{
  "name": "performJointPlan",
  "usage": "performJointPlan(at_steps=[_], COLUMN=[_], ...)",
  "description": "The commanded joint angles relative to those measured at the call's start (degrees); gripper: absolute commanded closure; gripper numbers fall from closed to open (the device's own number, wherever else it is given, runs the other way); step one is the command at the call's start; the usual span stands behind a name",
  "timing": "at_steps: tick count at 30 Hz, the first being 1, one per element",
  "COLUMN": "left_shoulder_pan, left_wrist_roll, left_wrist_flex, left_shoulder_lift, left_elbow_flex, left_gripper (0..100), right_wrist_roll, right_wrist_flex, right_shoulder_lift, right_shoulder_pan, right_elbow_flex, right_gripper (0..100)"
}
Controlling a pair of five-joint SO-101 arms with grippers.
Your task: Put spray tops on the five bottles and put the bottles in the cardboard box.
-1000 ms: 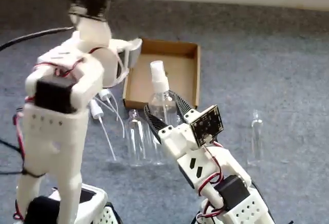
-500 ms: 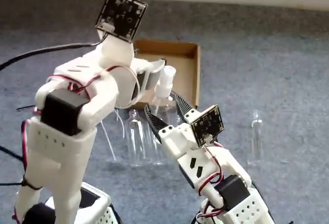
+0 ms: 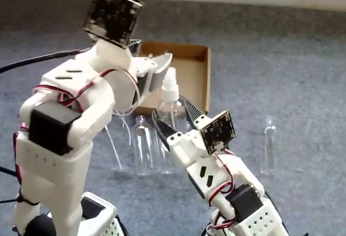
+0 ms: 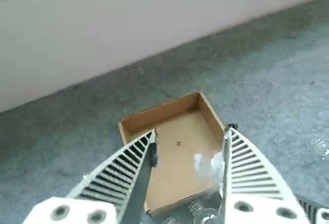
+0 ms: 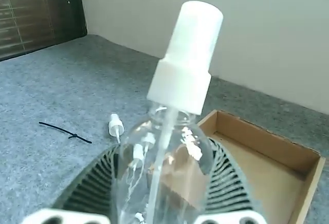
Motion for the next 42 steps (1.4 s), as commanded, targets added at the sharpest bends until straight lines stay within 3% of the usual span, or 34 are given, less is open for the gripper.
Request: performJointPlan(at_steps=[1,13,24,31,42], left_shoulder_pan=[2.1,2.5,4.4,-0.6,-0.9], left_wrist_roll=[-0.8,-0.9,-1.0,-4.0,-4.0], left_wrist_flex=[-1.0,5.7,6.8,-3.3,-3.4], left_shoulder_lift=[0.6,-0.2,-7.3,-1.7,10.6], left_elbow_flex=[-1.5,1.5,1.9,2.5,-4.2], left_gripper=[80,80,80,80,80], right_wrist_roll=[-0.3,-0.3,-0.3,-0.3,-0.3], right_wrist_flex=[-1.0,-1.0,-1.0,-1.0,-1.0], right_shoulder_lift=[0.4,0.4,0.4,0.2,0.1], right_shoulder_pan=[0.6,0.6,0.6,0.6,0.6], right_elbow_flex=[-0.7,-0.7,-0.7,-0.7,-0.7], right_gripper=[99.5,99.5,99.5,99.5,99.5])
